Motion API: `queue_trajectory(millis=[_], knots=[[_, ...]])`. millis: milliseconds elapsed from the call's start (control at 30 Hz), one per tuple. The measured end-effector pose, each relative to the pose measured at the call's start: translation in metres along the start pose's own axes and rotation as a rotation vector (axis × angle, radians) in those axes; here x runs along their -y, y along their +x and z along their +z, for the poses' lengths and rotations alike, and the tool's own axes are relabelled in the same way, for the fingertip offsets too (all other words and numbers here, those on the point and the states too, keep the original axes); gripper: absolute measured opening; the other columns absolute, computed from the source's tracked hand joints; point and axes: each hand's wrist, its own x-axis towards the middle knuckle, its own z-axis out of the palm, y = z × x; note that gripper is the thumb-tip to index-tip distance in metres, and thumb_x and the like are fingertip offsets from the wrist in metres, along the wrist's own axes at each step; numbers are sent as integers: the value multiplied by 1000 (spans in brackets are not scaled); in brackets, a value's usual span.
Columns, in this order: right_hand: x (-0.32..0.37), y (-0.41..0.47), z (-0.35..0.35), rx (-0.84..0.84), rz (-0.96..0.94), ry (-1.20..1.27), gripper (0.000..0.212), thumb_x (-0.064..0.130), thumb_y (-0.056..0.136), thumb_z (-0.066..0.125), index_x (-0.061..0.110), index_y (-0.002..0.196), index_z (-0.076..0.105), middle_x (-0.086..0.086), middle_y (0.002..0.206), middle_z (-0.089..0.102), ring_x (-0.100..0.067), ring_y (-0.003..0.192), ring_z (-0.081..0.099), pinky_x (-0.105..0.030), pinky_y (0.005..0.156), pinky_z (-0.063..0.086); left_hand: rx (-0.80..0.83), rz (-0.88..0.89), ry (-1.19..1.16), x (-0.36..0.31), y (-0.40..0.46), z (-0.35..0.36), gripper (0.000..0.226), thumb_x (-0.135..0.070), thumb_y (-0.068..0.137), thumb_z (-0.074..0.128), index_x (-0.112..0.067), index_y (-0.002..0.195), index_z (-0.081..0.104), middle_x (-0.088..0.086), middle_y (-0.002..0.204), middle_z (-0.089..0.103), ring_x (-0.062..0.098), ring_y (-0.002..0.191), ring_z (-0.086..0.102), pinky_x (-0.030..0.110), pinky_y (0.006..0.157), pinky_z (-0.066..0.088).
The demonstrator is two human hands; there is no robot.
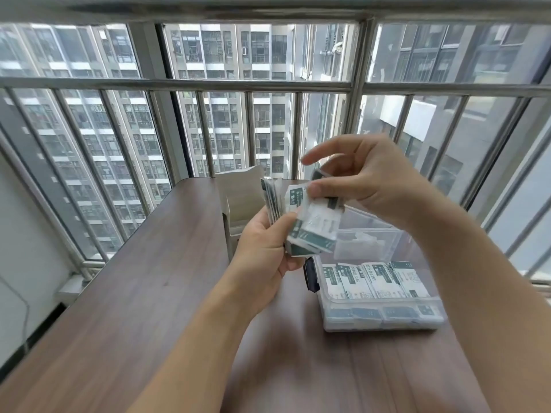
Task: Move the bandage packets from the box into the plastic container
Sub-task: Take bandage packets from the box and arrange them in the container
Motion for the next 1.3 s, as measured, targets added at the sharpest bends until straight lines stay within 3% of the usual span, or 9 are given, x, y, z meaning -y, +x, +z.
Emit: queue_trajectory(millis=[200,567,700,800,900,1000,1100,1200,1300], knots=[[-8,5,8,-42,-55,-141,33,1,74,84,7,105,74,-7,87,74,-11,69,72,-17,61,55,50,-59,-107,0,2,-4,31,-24,87,62,-8,113,63,7,82,63,12,60,54,19,42,37],[-22,4,11,43,17,69,41,8,66,82,3,106,74,-17,90,77,-29,84,74,-39,77,63,256,-163,-260,-1,-6,-5,28,-32,93,63,-12,112,68,6,88,63,10,59,58,18,41,40],[-22,5,14,7,-42,20,36,7,67,83,3,102,75,-8,85,79,-21,79,75,-31,71,63,230,-160,-174,-3,-9,-1,24,-32,91,63,-15,106,70,5,87,66,12,63,62,19,42,44],[-16,4,15,-16,-103,-101,32,9,69,85,6,100,76,-4,83,79,-18,74,76,-28,65,61,220,-152,-99,-4,-7,-2,23,-31,87,65,-18,99,79,7,93,67,16,73,62,20,43,47],[-12,2,24,7,-84,-197,27,11,74,85,9,100,78,-3,85,77,-14,74,74,-27,63,60,197,-164,-60,-4,-9,-1,25,-22,87,64,-10,109,71,10,107,74,25,96,73,28,56,60],[-9,0,40,6,-56,-403,43,36,78,81,29,119,72,10,109,66,-5,98,64,-25,82,55,145,-132,-26,-2,-10,1,13,-10,99,55,-10,100,68,12,91,76,26,84,76,29,51,60],[0,-1,57,1,-86,-509,52,47,85,75,36,134,61,11,129,59,-3,120,55,-22,102,42,79,39,281,-1,-8,1,17,-2,101,54,-11,91,64,8,67,60,18,63,67,27,42,50],[3,-2,67,-53,-195,-655,28,22,88,72,22,116,74,10,113,72,-2,107,64,-20,97,50,10,177,401,1,-6,1,28,12,94,53,-10,83,67,16,72,62,16,64,66,29,45,54],[2,-1,64,-57,-164,-660,21,9,91,61,11,101,79,5,93,74,7,77,65,-9,70,50,-34,155,379,3,-4,2,23,11,93,55,-5,82,67,11,66,62,12,59,63,26,46,52]])
